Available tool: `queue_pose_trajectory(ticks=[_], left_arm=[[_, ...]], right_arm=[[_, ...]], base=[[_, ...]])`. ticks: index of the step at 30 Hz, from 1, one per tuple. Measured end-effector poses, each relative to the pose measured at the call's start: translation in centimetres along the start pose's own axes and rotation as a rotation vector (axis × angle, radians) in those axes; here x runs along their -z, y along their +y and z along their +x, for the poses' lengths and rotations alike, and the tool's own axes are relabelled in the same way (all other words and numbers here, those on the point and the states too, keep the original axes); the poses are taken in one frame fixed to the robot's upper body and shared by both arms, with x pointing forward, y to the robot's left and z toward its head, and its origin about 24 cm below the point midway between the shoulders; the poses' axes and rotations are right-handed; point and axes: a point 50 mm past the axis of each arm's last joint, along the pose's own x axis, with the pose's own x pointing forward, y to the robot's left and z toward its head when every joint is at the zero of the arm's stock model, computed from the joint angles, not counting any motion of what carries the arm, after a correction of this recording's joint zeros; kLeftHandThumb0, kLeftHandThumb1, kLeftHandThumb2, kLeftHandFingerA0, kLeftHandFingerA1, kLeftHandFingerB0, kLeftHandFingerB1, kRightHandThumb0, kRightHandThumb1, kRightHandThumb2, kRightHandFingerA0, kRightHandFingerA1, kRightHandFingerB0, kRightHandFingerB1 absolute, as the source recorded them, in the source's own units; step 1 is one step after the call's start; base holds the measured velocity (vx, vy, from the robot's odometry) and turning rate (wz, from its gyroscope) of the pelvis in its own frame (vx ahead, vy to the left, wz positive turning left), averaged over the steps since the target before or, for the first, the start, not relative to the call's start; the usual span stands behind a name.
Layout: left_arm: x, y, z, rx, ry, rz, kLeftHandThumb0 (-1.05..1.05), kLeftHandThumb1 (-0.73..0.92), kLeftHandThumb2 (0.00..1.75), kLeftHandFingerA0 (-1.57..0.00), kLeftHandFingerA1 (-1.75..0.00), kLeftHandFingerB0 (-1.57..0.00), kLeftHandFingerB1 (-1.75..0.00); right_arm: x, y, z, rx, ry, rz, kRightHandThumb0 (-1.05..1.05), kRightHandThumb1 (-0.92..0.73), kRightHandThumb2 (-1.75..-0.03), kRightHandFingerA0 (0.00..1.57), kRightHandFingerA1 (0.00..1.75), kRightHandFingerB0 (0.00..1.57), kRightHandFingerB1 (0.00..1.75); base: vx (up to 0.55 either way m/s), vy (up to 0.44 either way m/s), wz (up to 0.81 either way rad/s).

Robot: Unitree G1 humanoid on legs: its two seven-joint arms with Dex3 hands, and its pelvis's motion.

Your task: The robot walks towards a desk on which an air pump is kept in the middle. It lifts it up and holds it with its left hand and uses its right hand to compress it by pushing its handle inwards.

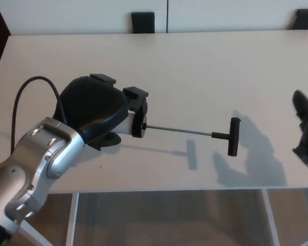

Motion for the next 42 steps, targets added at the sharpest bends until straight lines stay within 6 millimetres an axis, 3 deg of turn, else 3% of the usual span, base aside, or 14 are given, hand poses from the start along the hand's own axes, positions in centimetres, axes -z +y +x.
queue_pose_trajectory(ticks=[1,2,6,7,8,9,10,15,16,18,23,34,40,42], left_arm=[[0.0,0.0,0.0,0.001,-0.002,-0.002,-0.20,0.65,0.53,-0.72,-1.65,-0.56,-1.09],[-0.1,-0.1,0.0,0.001,-0.003,-0.005,-0.24,0.62,0.57,-0.78,-1.59,-0.64,-0.94],[-0.3,-0.2,0.0,0.006,-0.007,-0.010,-0.24,0.62,0.57,-0.78,-1.60,-0.66,-0.91],[-0.3,-0.2,0.0,0.006,-0.007,-0.010,-0.25,0.60,0.59,-0.82,-1.56,-0.69,-0.86],[-0.3,-0.3,0.0,0.008,-0.009,-0.013,-0.25,0.60,0.59,-0.82,-1.56,-0.69,-0.86],[-0.3,-0.3,0.0,0.008,-0.009,-0.013,-0.25,0.60,0.59,-0.82,-1.56,-0.70,-0.87],[-0.4,-0.4,0.0,0.011,-0.011,-0.015,-0.25,0.60,0.59,-0.82,-1.56,-0.70,-0.87],[-0.4,-0.5,-0.1,0.015,-0.016,-0.016,-0.28,0.62,0.59,-0.79,-1.55,-0.70,-0.89],[-0.4,-0.5,-0.1,0.015,-0.016,-0.017,-0.15,0.67,0.60,-0.74,-1.54,-0.77,-0.74],[-0.4,-0.6,-0.1,0.018,-0.017,-0.019,-0.24,0.61,0.65,-0.81,-1.46,-0.77,-0.63],[-0.7,-0.8,-0.2,0.022,-0.026,-0.024,-0.20,0.67,0.61,-0.82,-1.39,-0.76,-0.53],[-1.1,-0.9,0.1,0.016,-0.035,-0.027,-0.29,0.64,0.70,-0.84,-1.43,-0.74,-0.63],[-1.6,-1.0,0.2,0.016,-0.047,-0.042,-0.26,0.65,0.71,-0.84,-1.42,-0.76,-0.66],[-1.9,-1.0,0.3,0.018,-0.054,-0.045,-0.16,0.72,0.61,-0.79,-1.51,-0.78,-0.68]], right_arm=[[0.5,0.1,0.0,0.003,0.020,0.009,-0.85,-0.72,-1.15,0.00,0.19,0.00,0.15],[1.2,0.2,0.0,0.008,0.048,0.025,-0.88,-0.75,-1.16,0.00,0.16,0.00,0.12],[2.0,1.0,-0.1,0.003,0.073,0.067,-0.85,-0.75,-1.15,0.00,0.18,0.00,0.14],[2.0,1.0,-0.1,0.003,0.073,0.067,-0.88,-0.74,-1.00,0.00,0.12,0.00,0.08],[2.1,1.5,-0.1,-0.005,0.074,0.087,-0.88,-0.74,-1.00,0.00,0.12,0.00,0.08],[2.1,1.5,-0.1,-0.005,0.074,0.087,-0.89,-0.78,-1.16,0.00,0.14,0.00,0.11],[2.2,1.9,-0.2,-0.014,0.073,0.105,-0.89,-0.78,-1.16,0.00,0.14,0.00,0.11],[1.6,2.8,-0.3,-0.043,0.055,0.152,-0.95,-0.81,-1.17,0.00,0.11,0.00,0.06],[1.5,2.9,-0.3,-0.047,0.050,0.158,-0.95,-0.80,-1.17,0.00,0.10,0.00,0.06],[1.1,3.1,-0.3,-0.057,0.040,0.168,-0.90,-0.78,-1.16,0.00,0.14,0.00,0.10],[0.4,3.5,-0.6,-0.082,0.027,0.200,-0.95,-0.79,-1.16,0.00,0.11,0.00,0.06],[-1.0,4.5,-0.8,-0.139,-0.001,0.263,-0.86,-0.76,-1.15,0.00,0.19,0.00,0.15],[-0.3,4.8,-0.9,-0.142,0.035,0.287,-0.93,-0.82,-1.16,0.02,0.16,0.01,0.09],[0.3,4.9,-0.9,-0.139,0.058,0.292,-0.91,-0.82,-1.16,0.00,0.17,0.00,0.10]], base=[[0.00,0.000,0.00],[0.00,0.000,0.00],[0.00,0.000,0.00],[0.00,0.000,0.00],[0.00,0.000,0.00],[0.00,0.000,0.00],[0.00,0.000,0.00],[0.00,0.000,0.00],[0.00,0.000,0.00],[0.00,0.000,0.00],[0.00,0.000,0.00],[0.00,0.000,0.00],[0.00,0.000,0.00],[0.00,0.000,0.00]])
